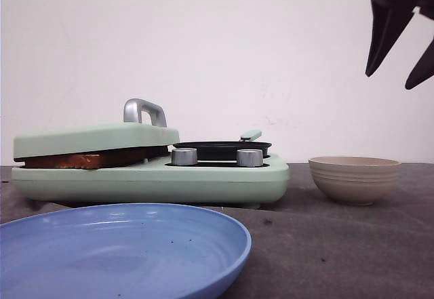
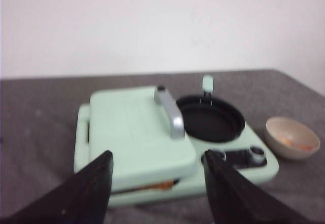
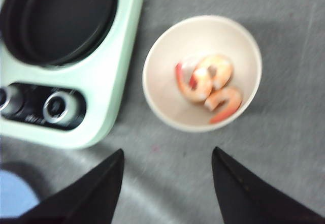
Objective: Make breakfast with bread and shrimp
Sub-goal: 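Lower the right gripper to the rim of the beige shrimp bowl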
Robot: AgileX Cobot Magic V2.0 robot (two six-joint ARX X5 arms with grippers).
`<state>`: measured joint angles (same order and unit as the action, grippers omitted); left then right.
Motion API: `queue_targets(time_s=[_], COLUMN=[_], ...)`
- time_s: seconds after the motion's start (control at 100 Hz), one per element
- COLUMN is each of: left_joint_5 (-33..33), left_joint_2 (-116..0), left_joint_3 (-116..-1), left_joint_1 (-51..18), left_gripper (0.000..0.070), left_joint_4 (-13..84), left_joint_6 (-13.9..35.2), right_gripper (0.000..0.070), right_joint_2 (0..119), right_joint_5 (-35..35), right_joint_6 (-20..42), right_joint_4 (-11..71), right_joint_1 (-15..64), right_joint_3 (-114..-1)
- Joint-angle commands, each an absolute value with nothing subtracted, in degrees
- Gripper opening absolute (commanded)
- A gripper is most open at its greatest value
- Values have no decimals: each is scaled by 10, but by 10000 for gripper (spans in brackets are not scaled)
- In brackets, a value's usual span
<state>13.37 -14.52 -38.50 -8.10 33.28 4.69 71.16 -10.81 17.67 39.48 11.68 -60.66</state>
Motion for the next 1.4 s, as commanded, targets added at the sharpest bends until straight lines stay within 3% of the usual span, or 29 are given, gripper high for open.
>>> queue_targets(time_s=[0.0, 0.43, 1.39], left_joint_5=[131, 131, 131], left_joint_2=[-131, -96, -96], left_joint_3=[-381, -370, -370], left_joint_1=[-82, -82, -81], left_gripper=[272, 273, 273], left_joint_4=[337, 364, 364], left_joint_6=[53, 50, 48], right_gripper=[337, 337, 336], right_joint_2=[747, 942, 1035], right_joint_5=[-109, -104, -104], right_joint_6=[149, 89, 74], right_joint_4=[403, 447, 414], right_joint_1=[109, 47, 35], right_joint_3=[-640, -767, -768])
